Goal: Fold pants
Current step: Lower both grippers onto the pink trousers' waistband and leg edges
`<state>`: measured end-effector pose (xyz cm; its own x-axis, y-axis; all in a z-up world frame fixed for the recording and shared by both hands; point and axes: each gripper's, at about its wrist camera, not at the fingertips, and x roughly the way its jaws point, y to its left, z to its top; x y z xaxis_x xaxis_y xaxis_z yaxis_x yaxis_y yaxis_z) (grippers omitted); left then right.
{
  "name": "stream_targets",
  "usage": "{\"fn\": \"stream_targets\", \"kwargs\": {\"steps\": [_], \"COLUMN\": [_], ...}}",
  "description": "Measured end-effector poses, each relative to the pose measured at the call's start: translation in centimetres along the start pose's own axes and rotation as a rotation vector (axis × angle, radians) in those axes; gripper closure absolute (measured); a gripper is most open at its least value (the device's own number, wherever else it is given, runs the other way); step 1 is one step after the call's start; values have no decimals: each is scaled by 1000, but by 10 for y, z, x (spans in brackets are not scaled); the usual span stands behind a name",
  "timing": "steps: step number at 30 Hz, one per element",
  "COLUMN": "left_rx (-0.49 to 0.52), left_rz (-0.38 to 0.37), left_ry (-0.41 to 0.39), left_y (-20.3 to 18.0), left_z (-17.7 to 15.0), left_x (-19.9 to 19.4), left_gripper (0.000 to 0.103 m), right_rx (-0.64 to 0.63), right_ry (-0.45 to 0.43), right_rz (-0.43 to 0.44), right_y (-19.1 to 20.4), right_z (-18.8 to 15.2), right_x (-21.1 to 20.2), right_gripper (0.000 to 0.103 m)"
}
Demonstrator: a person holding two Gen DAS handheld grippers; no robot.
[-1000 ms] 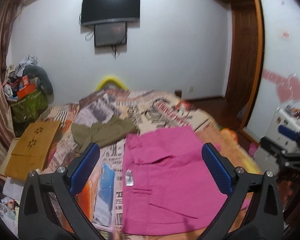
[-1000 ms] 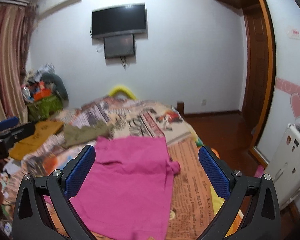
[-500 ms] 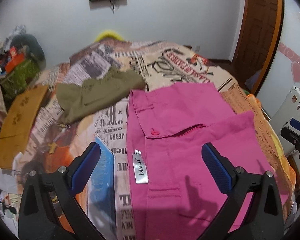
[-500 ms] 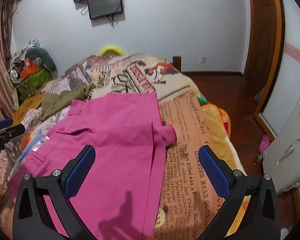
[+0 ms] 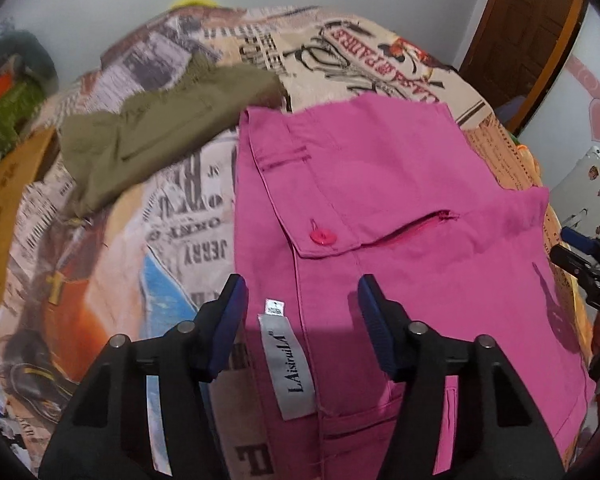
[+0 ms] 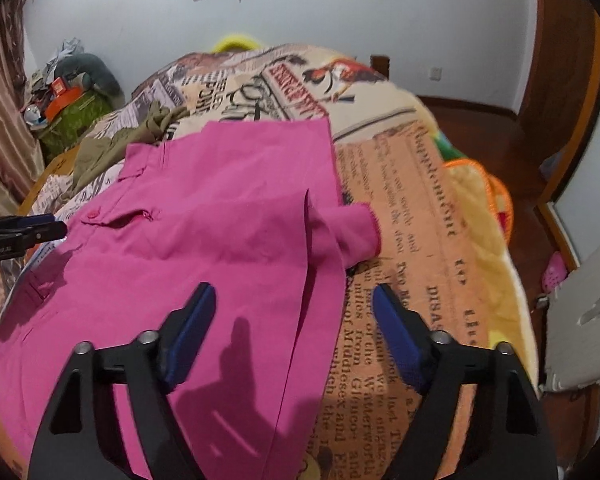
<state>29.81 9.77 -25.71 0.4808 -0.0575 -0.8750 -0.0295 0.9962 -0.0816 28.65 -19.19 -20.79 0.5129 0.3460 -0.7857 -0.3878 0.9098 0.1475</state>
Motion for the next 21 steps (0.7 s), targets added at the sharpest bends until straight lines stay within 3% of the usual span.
{"fn": "stream_targets", "kwargs": {"steps": [6, 9, 14, 16, 18, 21], "left_rx": [16, 2, 20, 24, 23, 28], "left_rz": [-14, -91, -86, -89, -89, -72], "left_ry": [42, 62, 89, 92, 88, 82], "left_y": [0, 2, -1, -1, -1, -1], "left_z": [-3, -5, -6, -4, -5, -5], "left_x": [10, 9, 15, 16, 16, 15], "left_gripper": [68, 81, 81, 81, 91, 94], "right_rx": [32, 32, -2, -15, -29, -37], "right_ry": [59, 103, 105, 106, 107, 106], "right_rz": [65, 109, 125, 124, 121, 111], "right_y": [-5, -3, 2, 4, 6, 8], "right_z": [-2, -4, -3, -1, 0, 1], "right_x": [17, 27, 30, 32, 33, 35], "right_gripper": [45, 49, 53, 62, 73, 88]}}
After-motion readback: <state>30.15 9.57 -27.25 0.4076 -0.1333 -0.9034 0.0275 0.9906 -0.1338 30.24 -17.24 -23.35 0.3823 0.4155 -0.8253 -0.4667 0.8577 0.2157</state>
